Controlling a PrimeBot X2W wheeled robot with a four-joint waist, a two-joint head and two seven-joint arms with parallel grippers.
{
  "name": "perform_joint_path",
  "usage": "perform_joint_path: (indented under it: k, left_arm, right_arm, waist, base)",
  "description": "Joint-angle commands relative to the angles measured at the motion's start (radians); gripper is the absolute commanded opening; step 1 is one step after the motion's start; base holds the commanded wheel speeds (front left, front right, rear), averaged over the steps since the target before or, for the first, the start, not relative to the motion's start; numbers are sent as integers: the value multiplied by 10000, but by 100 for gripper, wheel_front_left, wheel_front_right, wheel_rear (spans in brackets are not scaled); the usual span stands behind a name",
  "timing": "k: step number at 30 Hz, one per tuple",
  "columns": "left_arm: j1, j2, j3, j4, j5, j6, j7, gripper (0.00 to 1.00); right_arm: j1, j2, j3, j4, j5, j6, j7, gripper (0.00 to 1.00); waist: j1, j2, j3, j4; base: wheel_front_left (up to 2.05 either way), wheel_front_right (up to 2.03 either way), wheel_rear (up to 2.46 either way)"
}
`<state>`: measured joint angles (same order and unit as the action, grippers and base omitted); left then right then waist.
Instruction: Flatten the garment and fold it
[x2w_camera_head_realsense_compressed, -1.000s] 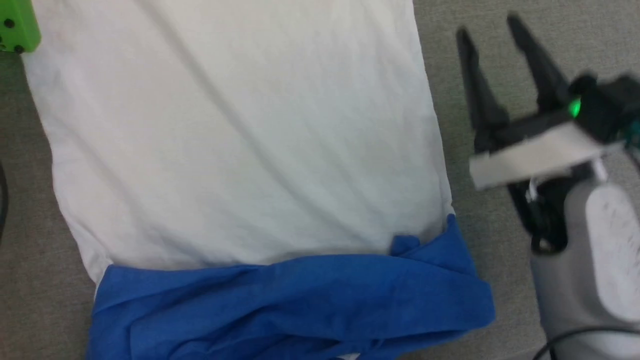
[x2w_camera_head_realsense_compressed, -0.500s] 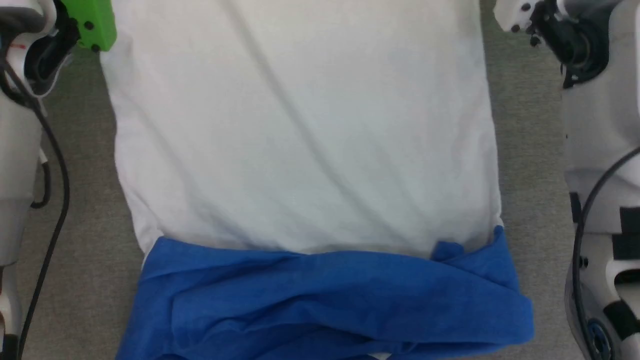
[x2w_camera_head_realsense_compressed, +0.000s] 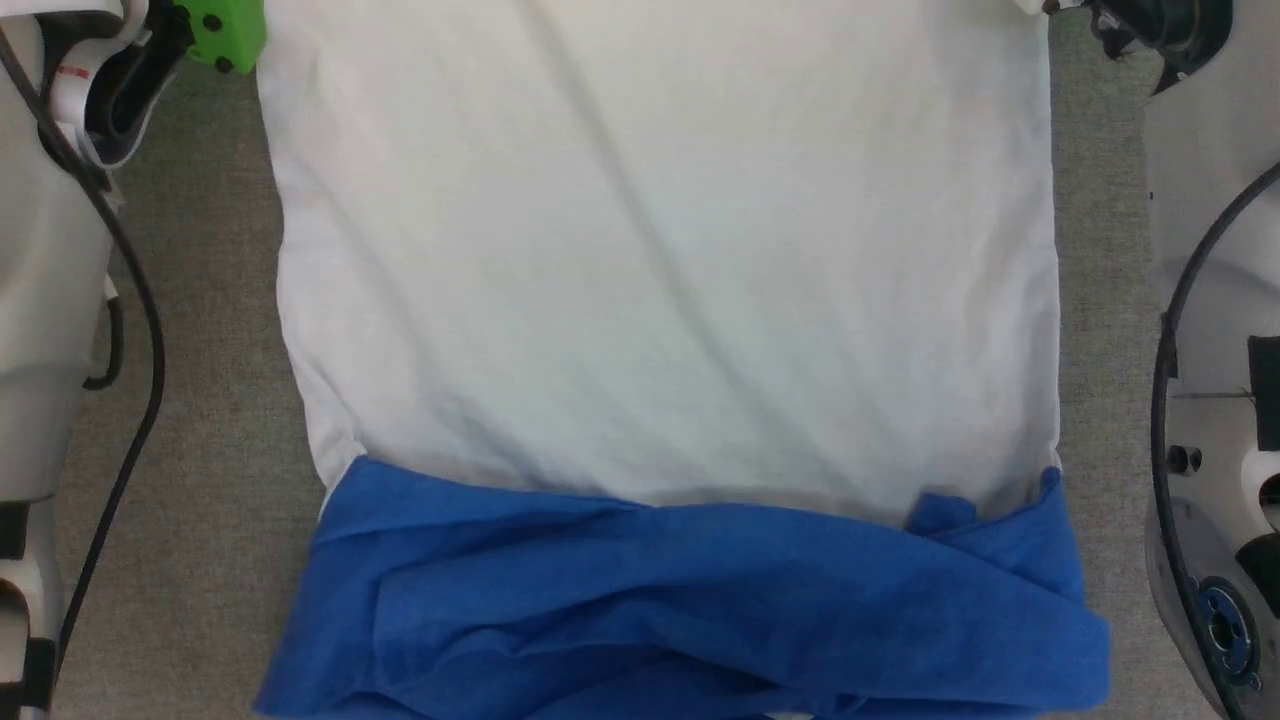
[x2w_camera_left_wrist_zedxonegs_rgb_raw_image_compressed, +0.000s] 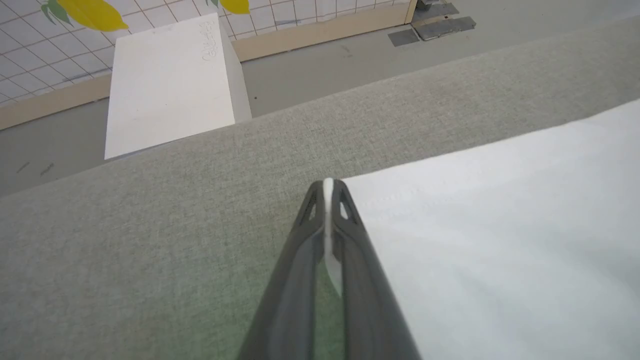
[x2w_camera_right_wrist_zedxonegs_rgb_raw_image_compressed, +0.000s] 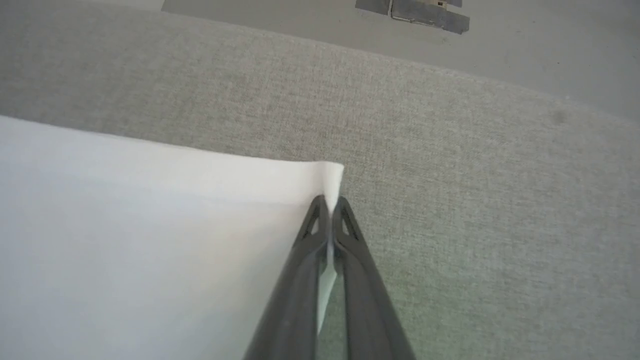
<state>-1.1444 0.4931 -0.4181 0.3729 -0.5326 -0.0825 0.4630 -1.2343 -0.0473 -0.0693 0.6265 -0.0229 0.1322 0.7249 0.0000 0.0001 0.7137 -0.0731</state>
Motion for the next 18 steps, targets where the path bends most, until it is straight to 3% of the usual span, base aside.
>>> perform_joint_path:
  k: [1,11,18]
  left_arm:
    - [-279,24,-6,49,154,-20,-276,0]
    - [-383,171,32,653,977,199,-2759,0]
    - [504,162,59,939,853,102,-4138,0]
  right_arm:
    - [-69,-30,-64,-64,-101,-15,-266,0]
    - [11,-30,-41,-237,55,-15,-3002,0]
    - [922,-124,755,-489,860,-15,-4489,0]
  waist:
    - [0,-1,10,-14]
    - [0,-1,-443,-63]
    - [0,-1,-1557,26]
  base:
    - [0,0,0]
    - [0,0,0]
    - [0,0,0]
